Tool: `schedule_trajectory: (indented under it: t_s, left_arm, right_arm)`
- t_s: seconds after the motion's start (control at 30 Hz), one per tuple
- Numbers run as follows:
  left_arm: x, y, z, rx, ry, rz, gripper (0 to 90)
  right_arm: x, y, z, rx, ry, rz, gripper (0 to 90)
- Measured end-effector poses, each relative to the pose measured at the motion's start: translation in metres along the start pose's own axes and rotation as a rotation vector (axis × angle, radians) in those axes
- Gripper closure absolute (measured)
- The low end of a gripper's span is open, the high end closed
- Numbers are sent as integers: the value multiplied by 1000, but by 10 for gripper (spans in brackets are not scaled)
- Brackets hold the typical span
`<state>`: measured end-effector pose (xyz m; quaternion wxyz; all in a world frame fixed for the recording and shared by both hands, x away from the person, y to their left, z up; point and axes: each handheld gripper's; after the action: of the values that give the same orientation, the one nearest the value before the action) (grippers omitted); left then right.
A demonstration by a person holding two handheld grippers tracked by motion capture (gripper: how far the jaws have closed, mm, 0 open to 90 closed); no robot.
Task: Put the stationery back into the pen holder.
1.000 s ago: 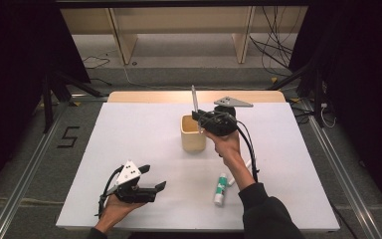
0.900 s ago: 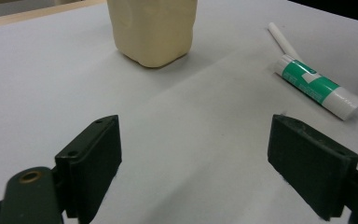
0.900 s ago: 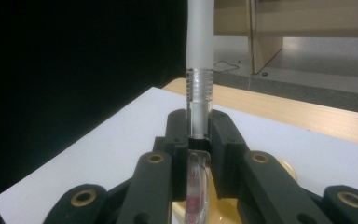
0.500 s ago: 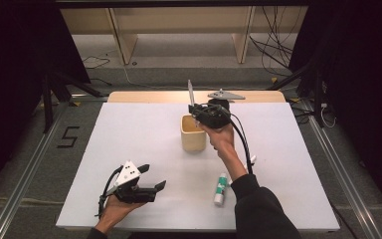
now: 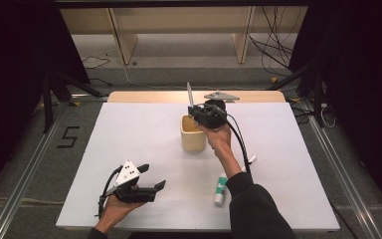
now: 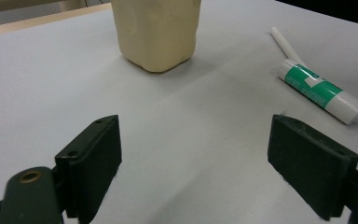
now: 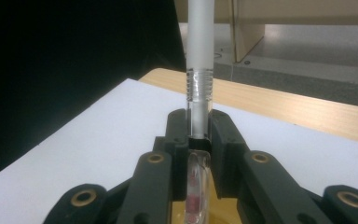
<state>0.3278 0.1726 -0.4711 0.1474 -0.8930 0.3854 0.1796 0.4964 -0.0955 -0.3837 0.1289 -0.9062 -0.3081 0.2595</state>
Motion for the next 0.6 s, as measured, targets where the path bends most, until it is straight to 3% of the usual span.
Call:
schedule_trajectory:
  t_s: [0.6]
  left_arm:
    - [0,-1,0,-2,-2,1,173]
  right_arm:
    - [13,1,13,-24,-31,44,793]
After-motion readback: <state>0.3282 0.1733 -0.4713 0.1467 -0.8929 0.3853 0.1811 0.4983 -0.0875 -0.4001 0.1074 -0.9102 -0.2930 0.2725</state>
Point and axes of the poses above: each handheld gripper's, and its own axes: x roughly forward along the jaws, z roughly out of its underside, y roughly to its right, and after that the axes turned 12 degrees about x, right-handed
